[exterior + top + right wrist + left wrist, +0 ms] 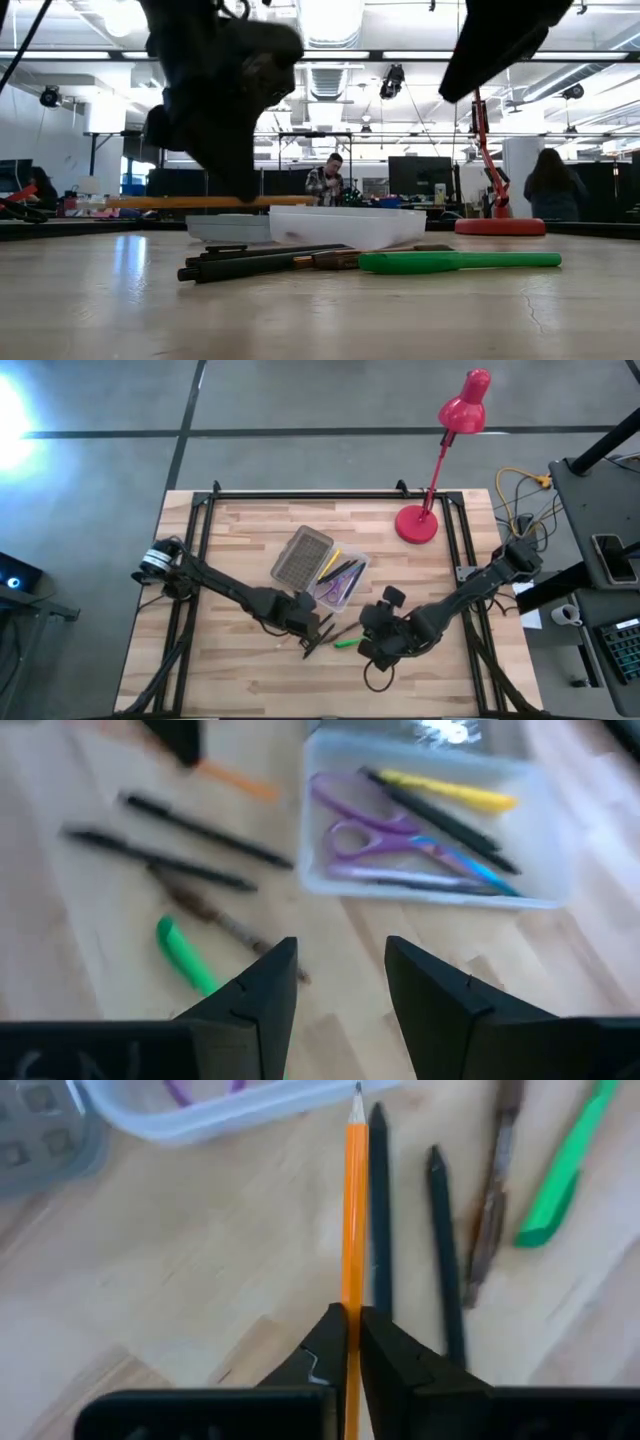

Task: Pick & place school supplies into a supply box
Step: Put the yellow pencil into the gray supply box

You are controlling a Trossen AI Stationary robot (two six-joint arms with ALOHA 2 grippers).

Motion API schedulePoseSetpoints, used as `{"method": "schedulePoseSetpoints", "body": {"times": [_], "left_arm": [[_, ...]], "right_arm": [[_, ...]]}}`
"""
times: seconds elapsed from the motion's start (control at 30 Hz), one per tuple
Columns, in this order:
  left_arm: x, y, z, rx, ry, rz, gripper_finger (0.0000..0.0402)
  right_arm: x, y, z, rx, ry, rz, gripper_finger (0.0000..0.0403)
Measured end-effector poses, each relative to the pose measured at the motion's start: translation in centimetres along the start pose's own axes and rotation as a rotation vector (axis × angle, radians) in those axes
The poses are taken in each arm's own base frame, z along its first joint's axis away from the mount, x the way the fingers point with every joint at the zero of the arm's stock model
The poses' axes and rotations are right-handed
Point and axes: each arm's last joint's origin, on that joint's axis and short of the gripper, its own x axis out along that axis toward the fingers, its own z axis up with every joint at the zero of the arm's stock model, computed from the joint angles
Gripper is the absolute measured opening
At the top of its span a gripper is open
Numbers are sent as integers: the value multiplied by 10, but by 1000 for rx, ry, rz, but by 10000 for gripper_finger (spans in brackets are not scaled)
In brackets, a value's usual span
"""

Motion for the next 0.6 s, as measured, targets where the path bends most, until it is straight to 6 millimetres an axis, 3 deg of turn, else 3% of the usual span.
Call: {"method": "schedulePoseSetpoints", "body": {"times": [0.17,0.33,0.6], "left_arm": [[-13,-7,15,-18,-45,-57,0],[-15,1,52,-50,-131,-101,1],[-16,48,120,-107,-184,-119,1]], "right_arm": [[-13,-17,4,207,-102,-105,146],[-32,-41,6,464,-148,-168,146],[-49,-55,9,506,-158,-149,146]]}}
